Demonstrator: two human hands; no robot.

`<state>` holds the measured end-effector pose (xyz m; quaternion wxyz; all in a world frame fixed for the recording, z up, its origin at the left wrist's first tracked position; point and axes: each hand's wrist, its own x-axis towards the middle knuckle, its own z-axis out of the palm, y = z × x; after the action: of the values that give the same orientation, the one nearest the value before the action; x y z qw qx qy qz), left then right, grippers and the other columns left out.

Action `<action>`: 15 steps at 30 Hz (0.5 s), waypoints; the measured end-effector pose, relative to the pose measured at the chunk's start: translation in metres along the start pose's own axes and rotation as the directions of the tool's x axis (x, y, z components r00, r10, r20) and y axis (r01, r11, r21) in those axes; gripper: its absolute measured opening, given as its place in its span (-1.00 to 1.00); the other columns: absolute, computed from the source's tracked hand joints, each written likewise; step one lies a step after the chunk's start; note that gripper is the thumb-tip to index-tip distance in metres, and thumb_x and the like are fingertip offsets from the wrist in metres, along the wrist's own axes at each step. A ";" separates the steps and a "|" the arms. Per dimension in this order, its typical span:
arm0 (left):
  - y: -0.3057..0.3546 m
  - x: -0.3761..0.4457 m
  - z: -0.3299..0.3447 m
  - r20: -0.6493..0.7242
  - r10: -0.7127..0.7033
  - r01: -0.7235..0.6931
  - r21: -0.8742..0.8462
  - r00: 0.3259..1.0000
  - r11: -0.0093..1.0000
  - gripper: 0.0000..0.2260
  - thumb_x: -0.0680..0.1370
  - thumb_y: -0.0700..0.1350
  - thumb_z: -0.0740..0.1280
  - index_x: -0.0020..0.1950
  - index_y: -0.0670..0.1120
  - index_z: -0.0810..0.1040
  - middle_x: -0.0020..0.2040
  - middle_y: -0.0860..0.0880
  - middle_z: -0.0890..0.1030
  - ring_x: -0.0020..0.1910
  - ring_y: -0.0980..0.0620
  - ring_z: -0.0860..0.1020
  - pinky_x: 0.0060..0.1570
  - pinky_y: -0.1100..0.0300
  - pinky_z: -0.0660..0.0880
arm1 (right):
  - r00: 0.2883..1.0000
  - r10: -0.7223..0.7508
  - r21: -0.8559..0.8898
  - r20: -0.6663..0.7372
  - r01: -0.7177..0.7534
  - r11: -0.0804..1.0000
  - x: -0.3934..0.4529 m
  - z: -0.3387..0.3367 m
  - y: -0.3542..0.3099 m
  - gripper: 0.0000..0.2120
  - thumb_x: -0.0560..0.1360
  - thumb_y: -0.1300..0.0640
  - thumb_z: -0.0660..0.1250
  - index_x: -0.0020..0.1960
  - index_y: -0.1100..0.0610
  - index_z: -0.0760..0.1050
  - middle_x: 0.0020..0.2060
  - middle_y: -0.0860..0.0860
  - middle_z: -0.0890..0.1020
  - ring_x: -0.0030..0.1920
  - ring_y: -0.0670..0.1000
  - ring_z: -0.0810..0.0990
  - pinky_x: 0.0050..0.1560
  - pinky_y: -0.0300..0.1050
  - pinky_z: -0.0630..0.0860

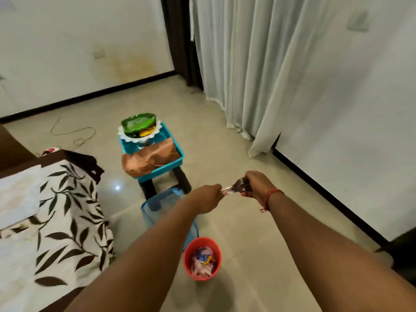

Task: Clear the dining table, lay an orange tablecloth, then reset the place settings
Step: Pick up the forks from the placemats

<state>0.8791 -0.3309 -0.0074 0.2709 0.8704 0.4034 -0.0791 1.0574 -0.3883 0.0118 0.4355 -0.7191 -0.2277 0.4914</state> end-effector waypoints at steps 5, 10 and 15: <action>0.094 0.071 0.006 0.066 0.054 -0.057 0.036 0.996 0.998 -0.64 0.70 0.11 0.04 0.14 -0.13 0.46 -0.02 -0.13 0.58 -0.04 -0.15 0.53 -0.04 0.02 0.43 | 0.999 0.020 0.100 -0.051 -0.015 0.995 0.029 -0.110 -0.005 -0.84 0.52 0.27 0.10 -0.11 0.24 0.45 -0.21 0.21 0.61 -0.21 0.17 0.61 -0.33 -0.06 0.56; 0.151 0.135 0.000 0.120 0.107 -0.112 0.034 0.987 0.993 -0.63 0.70 0.13 0.03 0.12 -0.13 0.45 -0.06 -0.11 0.54 -0.10 -0.11 0.48 -0.10 0.07 0.36 | 0.996 0.026 0.136 -0.090 -0.014 0.991 0.064 -0.184 -0.017 -0.84 0.50 0.29 0.17 -0.08 0.28 0.52 -0.22 0.22 0.63 -0.24 0.15 0.64 -0.28 -0.05 0.60; 0.182 0.207 -0.007 0.157 0.151 -0.152 -0.004 0.976 0.988 -0.67 0.69 0.15 0.08 -0.02 -0.08 0.40 -0.04 -0.16 0.57 -0.13 -0.08 0.46 -0.14 0.09 0.34 | 0.992 0.030 0.164 -0.120 -0.010 0.986 0.115 -0.233 -0.033 -0.87 0.51 0.34 0.23 -0.13 0.32 0.55 -0.20 0.25 0.62 -0.21 0.15 0.65 -0.17 -0.01 0.63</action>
<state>1.1514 -0.2866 -0.0011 0.3033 0.8909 0.3130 -0.1279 1.3195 -0.3784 0.0131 0.5011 -0.7119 -0.1525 0.4679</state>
